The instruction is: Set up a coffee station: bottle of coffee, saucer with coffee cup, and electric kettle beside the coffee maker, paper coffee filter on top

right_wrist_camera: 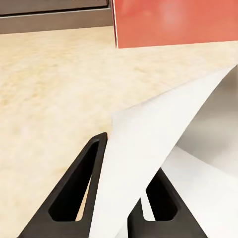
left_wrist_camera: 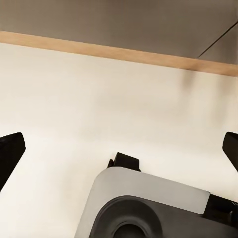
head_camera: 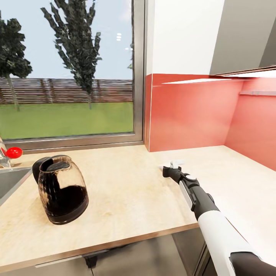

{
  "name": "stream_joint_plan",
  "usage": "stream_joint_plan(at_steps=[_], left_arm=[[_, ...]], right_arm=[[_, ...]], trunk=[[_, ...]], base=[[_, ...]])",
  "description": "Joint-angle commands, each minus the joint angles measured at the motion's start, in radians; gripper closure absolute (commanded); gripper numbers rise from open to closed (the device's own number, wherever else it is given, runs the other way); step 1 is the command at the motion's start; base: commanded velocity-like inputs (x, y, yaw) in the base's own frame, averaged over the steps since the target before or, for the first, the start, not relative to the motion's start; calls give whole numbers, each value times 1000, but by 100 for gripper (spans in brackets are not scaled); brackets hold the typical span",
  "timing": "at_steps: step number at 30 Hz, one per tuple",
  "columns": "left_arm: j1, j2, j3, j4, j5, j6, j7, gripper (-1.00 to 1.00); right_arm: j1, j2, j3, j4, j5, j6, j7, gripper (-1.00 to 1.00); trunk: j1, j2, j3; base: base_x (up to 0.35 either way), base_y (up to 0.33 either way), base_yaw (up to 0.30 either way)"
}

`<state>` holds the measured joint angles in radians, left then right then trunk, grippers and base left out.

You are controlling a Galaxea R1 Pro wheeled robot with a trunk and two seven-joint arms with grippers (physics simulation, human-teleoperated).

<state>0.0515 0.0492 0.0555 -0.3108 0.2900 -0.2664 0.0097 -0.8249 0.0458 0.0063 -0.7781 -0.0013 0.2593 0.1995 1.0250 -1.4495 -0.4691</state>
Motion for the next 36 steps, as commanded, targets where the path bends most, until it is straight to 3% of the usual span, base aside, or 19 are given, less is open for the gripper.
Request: stream_joint_plan(at_steps=[1, 13, 36], left_arm=[[1, 0, 0, -2, 3, 0, 1, -100], [1, 0, 0, -3, 4, 0, 1, -100], [1, 0, -1, -4, 5, 0, 1, -100]], right_arm=[[0, 0, 0, -1, -3, 6, 1, 100], [0, -1, -1, -3, -3, 5, 2, 100], [1, -2, 0, -47, -2, 8, 8, 100]], trunk=[[0, -1, -1], [0, -1, -1], [-88, 160, 71]], base=[[0, 0, 0], [0, 0, 0], [0, 0, 0]])
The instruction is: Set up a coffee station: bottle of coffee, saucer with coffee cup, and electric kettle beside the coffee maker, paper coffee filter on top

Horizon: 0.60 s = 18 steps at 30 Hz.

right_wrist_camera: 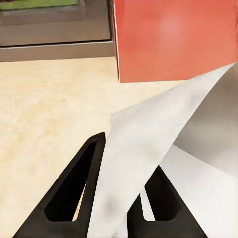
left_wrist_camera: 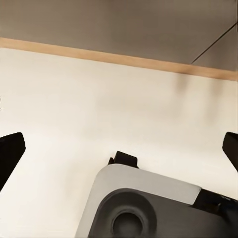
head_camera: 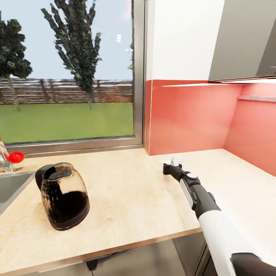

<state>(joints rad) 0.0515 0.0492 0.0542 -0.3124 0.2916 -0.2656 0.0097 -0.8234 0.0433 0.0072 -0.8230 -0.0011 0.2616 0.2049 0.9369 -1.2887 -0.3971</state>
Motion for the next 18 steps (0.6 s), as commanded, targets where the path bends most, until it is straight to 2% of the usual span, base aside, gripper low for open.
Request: stream_joint_plan(at_steps=[1, 4, 6, 10, 13, 15, 18], left_arm=[[1, 0, 0, -2, 3, 0, 1, -100], [1, 0, 0, -2, 3, 0, 1, -100], [1, 0, 0, -2, 3, 0, 1, -100], [1, 0, 0, -2, 3, 0, 1, -100], [1, 0, 0, -2, 3, 0, 1, -100], [1, 0, 0, -2, 3, 0, 1, -100], [1, 0, -1, -2, 3, 0, 1, -100]], right_arm=[[1, 0, -1, -18, -3, 7, 3, 100], [8, -1, 0, -105, -3, 17, 4, 100], [30, -1, 0, -195, -4, 66, 5, 100], [70, -2, -1, -330, -4, 164, 29, 100], [104, -5, -7, -471, -2, 253, 61, 100], [111, -6, -8, -503, -1, 292, 65, 100], [122, -9, -11, -560, -2, 390, 73, 100]], trunk=[[-4, 7, 2], [-15, 28, 12], [-23, 42, 18], [-23, 42, 18], [-23, 42, 18], [-23, 42, 18], [-27, 49, 21]], base=[[0, 0, 0], [0, 0, 0], [0, 0, 0], [0, 0, 0], [0, 0, 0], [0, 0, 0], [0, 0, 0]])
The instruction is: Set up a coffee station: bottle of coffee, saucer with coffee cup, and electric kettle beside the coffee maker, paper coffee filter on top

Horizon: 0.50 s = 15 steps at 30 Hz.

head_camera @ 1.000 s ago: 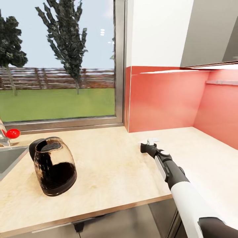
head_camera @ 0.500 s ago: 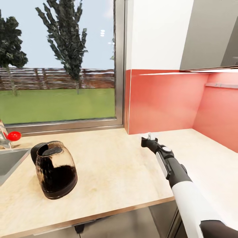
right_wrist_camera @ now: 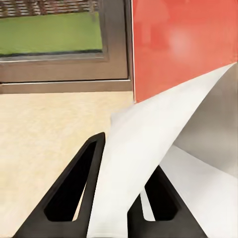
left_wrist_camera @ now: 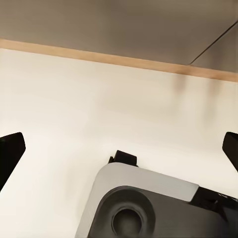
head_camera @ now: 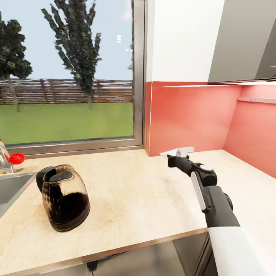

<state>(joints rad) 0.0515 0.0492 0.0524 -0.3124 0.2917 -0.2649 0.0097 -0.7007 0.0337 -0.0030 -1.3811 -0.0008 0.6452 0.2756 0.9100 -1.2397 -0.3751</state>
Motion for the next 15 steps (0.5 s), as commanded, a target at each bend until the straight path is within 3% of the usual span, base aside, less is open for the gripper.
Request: stream_joint_plan(at_steps=[1, 4, 6, 15], left_arm=[[1, 0, 0, -2, 3, -1, 1, -100], [1, 0, -1, -1, 3, -1, 1, -100], [1, 0, -1, -1, 3, -1, 1, -100], [1, 0, 1, -1, 3, -1, 1, -100]], right_arm=[[1, 0, -1, -12, -2, 13, 3, 100], [9, 0, 0, -36, -3, 19, 4, 100], [48, 0, 0, -91, -3, 24, 18, 100], [62, -1, -2, -111, -3, 28, 32, 100]], trunk=[[-4, 7, 2], [-15, 28, 12], [-15, 28, 12], [-15, 28, 12]], base=[[0, 0, 0], [0, 0, 0], [0, 0, 0], [-20, 0, 0]])
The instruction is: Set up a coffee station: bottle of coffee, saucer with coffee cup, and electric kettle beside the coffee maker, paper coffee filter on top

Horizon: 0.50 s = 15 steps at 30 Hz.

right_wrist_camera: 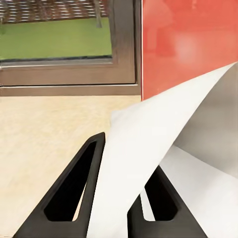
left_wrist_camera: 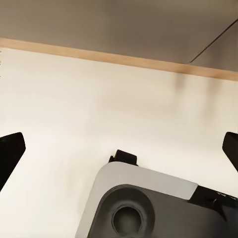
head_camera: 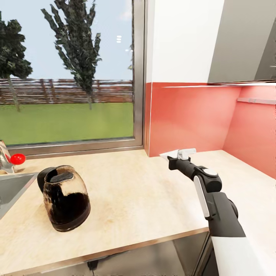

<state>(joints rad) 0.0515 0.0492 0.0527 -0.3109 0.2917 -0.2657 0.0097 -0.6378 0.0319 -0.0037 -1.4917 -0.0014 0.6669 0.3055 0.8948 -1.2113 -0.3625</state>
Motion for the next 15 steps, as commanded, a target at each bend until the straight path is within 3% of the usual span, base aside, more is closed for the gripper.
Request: stream_joint_plan(at_steps=[1, 7, 15], left_arm=[[1, 0, 1, -2, 3, 0, 1, -100], [1, 0, 1, -2, 3, -1, 1, -100], [1, 0, 1, -2, 3, 0, 1, -100]], right_arm=[[0, 0, -1, -1, -2, 6, 5, 100], [1, 0, 0, -2, -3, 6, 13, 100], [1, 0, 1, -2, -3, 6, 15, 100]], trunk=[[0, -1, -1], [0, -1, -1], [0, -1, -1]], base=[[-88, 0, 0], [-64, 0, 0], [-243, 0, 0]])
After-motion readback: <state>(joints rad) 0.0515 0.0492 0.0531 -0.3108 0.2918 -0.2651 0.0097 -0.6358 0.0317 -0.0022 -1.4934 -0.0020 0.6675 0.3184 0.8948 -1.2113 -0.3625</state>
